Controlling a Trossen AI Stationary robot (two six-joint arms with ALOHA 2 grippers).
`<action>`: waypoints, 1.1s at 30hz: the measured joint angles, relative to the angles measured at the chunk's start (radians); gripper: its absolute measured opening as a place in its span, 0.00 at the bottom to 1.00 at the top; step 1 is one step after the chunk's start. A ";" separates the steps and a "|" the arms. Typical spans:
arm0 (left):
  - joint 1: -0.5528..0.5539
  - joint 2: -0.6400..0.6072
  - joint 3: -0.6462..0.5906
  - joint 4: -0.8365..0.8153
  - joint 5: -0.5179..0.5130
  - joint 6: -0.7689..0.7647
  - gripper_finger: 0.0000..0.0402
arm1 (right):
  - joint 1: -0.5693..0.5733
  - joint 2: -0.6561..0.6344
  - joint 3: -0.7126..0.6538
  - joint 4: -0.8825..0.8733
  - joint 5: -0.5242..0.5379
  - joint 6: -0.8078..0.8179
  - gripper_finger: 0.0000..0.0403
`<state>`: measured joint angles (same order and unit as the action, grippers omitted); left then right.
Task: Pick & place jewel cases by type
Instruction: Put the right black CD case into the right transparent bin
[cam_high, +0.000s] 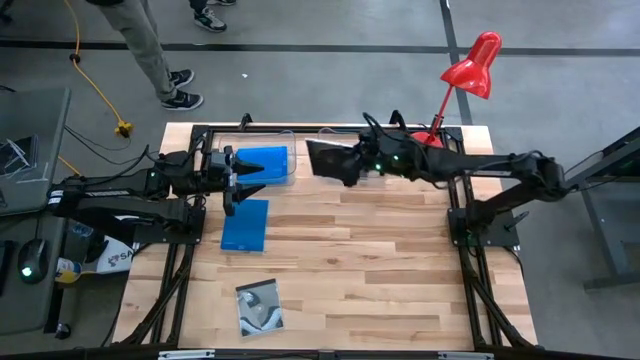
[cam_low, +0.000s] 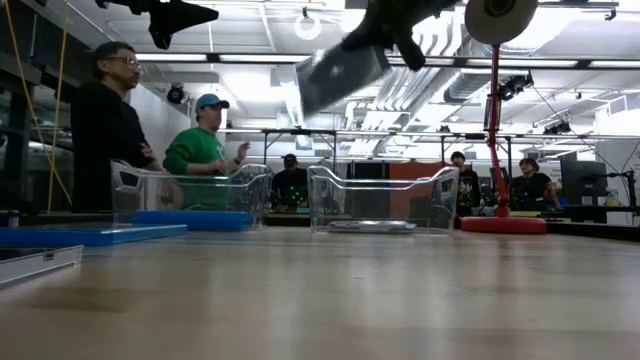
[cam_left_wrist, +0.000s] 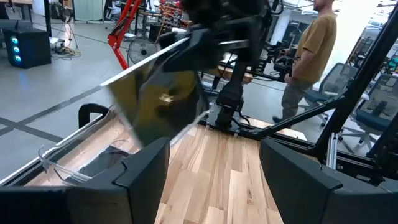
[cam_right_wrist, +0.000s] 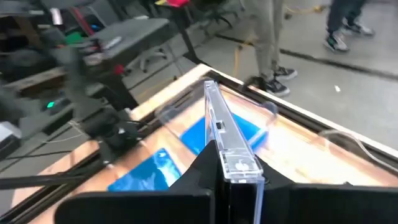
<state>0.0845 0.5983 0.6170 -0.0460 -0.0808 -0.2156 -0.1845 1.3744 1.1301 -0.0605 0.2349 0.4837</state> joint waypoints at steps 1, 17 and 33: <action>0.000 0.000 0.000 0.000 0.000 -0.001 0.62 | -0.019 0.009 0.000 -0.005 -0.012 0.011 0.00; 0.000 0.000 0.000 0.001 0.001 -0.026 0.62 | -0.280 0.034 0.000 -0.127 -0.149 0.116 0.00; 0.000 0.000 0.001 0.000 0.001 -0.030 0.62 | -0.374 0.056 0.000 -0.231 -0.203 0.217 0.00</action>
<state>0.0845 0.5983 0.6178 -0.0460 -0.0799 -0.2459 -0.5583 1.4309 1.1305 -0.2911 0.0321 0.7002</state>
